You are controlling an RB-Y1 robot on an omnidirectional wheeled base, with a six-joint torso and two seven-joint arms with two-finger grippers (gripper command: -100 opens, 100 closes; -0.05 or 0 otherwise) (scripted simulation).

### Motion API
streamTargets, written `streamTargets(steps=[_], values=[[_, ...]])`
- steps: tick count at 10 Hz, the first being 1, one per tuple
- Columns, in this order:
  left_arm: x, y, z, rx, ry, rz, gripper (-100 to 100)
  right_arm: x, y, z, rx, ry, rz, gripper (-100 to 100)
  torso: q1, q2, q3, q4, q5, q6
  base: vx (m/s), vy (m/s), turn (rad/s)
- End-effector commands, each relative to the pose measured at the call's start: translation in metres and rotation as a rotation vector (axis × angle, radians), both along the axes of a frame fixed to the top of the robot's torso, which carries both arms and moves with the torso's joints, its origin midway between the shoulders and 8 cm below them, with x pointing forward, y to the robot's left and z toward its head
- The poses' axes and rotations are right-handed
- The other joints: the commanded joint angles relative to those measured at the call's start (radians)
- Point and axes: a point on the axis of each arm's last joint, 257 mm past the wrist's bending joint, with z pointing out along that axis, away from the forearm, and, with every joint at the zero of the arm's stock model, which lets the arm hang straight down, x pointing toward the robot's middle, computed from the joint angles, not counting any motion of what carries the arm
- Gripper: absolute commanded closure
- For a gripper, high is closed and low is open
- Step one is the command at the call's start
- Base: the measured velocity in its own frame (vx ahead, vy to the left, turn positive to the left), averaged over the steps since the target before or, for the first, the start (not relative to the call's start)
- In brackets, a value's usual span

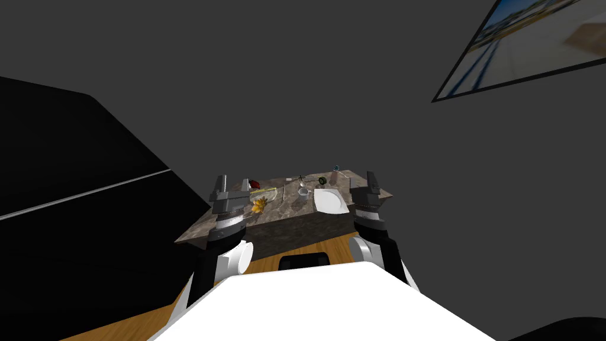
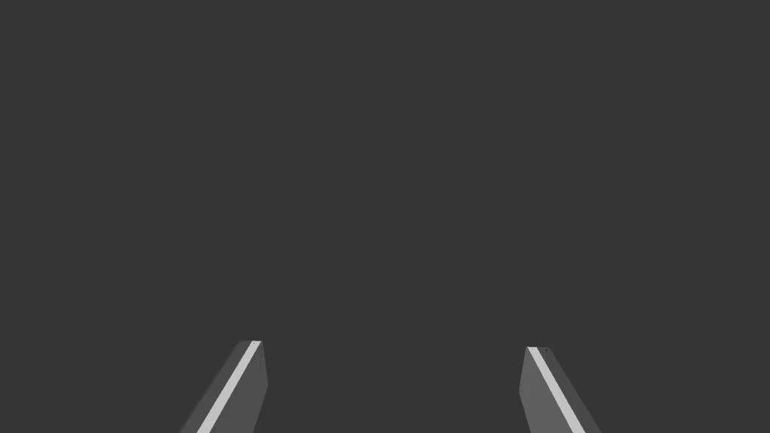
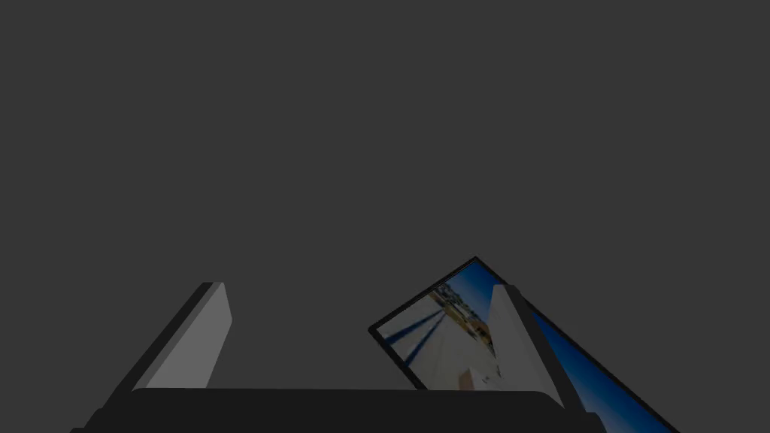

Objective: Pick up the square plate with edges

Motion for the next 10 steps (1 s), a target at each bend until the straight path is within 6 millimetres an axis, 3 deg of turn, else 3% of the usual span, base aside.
streamTargets(steps=[1,4,8,9,10], values=[[0.000,0.000,0.000,0.000,0.000,0.000,0,0.006,0.009,-0.006,-0.055,0.029,0.024,-100,0.000,0.000,0.000,0.000,0.000,0.000,-0.018,0.009,-0.003],[0.000,0.000,0.000,0.000,0.000,0.000,0,0.020,0.024,-0.021,-0.145,0.088,0.054,-100,0.003,0.003,0.002,0.001,0.001,0.000,-0.044,0.039,-0.003],[0.000,0.000,0.000,0.000,0.000,0.000,0,0.056,0.054,-0.078,-0.350,0.261,0.085,-100,0.004,0.004,0.002,0.001,0.001,0.000,-0.064,0.056,0.004],[0.000,0.000,0.000,0.000,0.000,0.000,0,0.056,0.055,-0.078,-0.361,0.261,0.081,-100,0.006,0.005,0.003,0.001,0.001,0.000,-0.063,0.058,-0.003],[0.000,0.000,0.000,0.000,0.000,0.000,0,0.066,0.061,-0.097,-0.420,0.313,0.082,-100,0.004,0.004,0.003,0.001,0.001,0.000,-0.063,0.040,0.007]])
